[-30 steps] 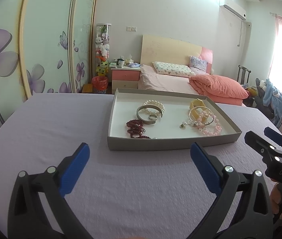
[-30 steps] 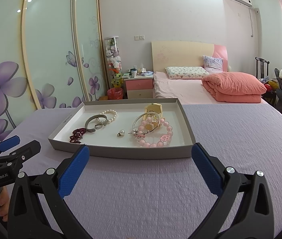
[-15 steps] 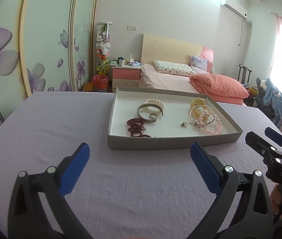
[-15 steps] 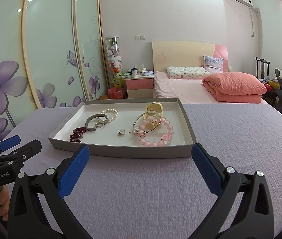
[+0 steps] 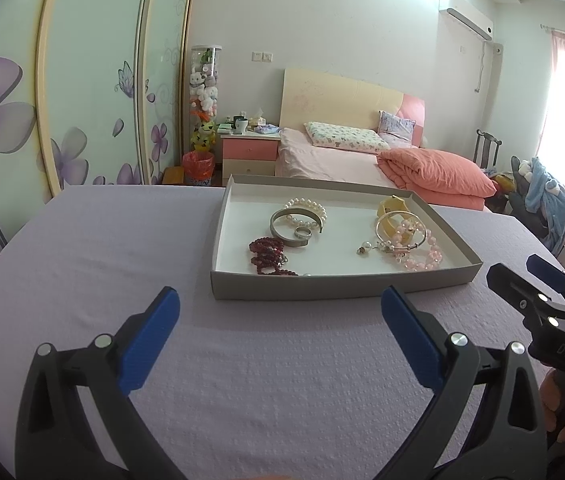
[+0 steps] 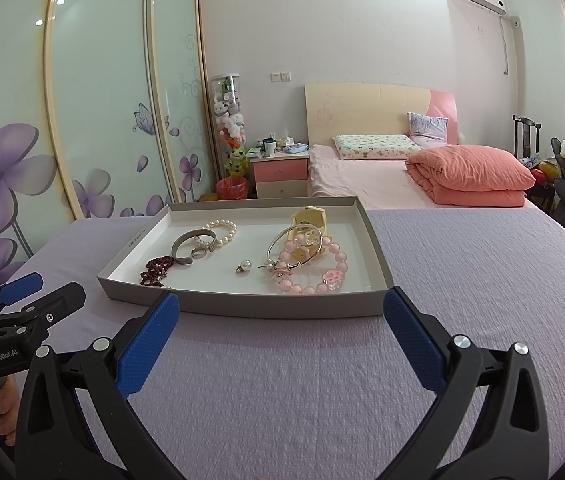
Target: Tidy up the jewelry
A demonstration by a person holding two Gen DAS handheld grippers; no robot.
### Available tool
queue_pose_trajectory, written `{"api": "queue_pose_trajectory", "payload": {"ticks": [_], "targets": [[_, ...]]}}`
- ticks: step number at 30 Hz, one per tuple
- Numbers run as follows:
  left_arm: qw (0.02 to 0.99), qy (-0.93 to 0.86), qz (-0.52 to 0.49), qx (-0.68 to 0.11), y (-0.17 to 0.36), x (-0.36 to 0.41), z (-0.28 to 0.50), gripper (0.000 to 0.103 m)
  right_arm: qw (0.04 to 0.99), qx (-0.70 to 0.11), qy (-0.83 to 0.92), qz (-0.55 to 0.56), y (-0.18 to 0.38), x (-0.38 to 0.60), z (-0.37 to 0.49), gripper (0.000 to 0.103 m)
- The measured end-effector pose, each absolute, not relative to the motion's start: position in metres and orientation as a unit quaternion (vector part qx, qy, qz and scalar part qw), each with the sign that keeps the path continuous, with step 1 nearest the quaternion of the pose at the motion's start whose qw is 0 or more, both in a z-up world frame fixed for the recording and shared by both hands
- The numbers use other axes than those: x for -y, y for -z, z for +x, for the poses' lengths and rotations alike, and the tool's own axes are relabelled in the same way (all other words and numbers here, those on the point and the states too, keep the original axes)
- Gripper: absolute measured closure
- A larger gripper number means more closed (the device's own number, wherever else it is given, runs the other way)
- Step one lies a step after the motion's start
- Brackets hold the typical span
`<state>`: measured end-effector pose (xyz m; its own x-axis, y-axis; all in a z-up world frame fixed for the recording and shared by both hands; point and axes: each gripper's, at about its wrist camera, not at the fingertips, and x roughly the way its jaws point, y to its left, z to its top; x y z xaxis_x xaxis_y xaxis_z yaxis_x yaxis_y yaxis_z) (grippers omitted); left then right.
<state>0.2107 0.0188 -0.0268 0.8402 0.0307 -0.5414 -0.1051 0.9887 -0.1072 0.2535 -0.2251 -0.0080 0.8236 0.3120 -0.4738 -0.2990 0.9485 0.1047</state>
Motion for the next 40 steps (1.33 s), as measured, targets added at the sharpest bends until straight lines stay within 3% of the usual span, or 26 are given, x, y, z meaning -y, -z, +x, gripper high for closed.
{"api": "queue_pose_trajectory", "payload": {"ticks": [40], "targets": [[0.956, -0.038, -0.067, -0.284, 0.0244, -0.0213, 0.2173, 0.002, 0.955, -0.252, -0.159, 0.016, 0.0091, 0.2301, 0.2595, 0.001]]}}
